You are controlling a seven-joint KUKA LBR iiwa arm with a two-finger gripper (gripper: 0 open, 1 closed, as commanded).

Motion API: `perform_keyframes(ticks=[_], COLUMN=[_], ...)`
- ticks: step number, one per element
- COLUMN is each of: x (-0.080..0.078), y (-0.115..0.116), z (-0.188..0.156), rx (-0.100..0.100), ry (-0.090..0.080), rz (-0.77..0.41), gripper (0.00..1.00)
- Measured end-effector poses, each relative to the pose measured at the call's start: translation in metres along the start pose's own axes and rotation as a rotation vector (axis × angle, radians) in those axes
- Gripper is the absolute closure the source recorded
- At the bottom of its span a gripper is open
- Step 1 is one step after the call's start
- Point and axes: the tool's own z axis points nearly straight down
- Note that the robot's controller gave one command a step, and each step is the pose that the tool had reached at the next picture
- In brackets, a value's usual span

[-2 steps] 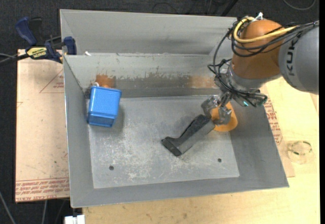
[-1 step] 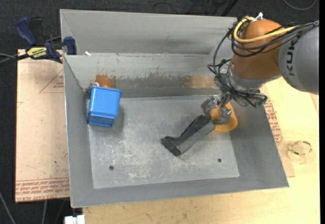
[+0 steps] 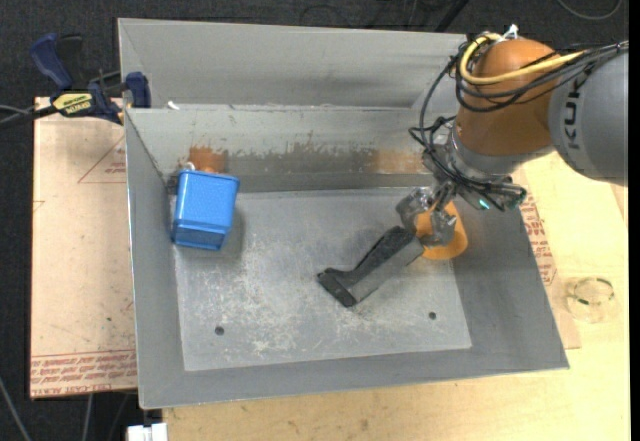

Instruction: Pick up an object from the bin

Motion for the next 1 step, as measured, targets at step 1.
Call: perform_keyframes(ticks=[1], x=[0.0002], y=[0.0003], z=[0.0003], rx=[-0.001], ry=[0.001], rz=[0.0], gripper=[0.0])
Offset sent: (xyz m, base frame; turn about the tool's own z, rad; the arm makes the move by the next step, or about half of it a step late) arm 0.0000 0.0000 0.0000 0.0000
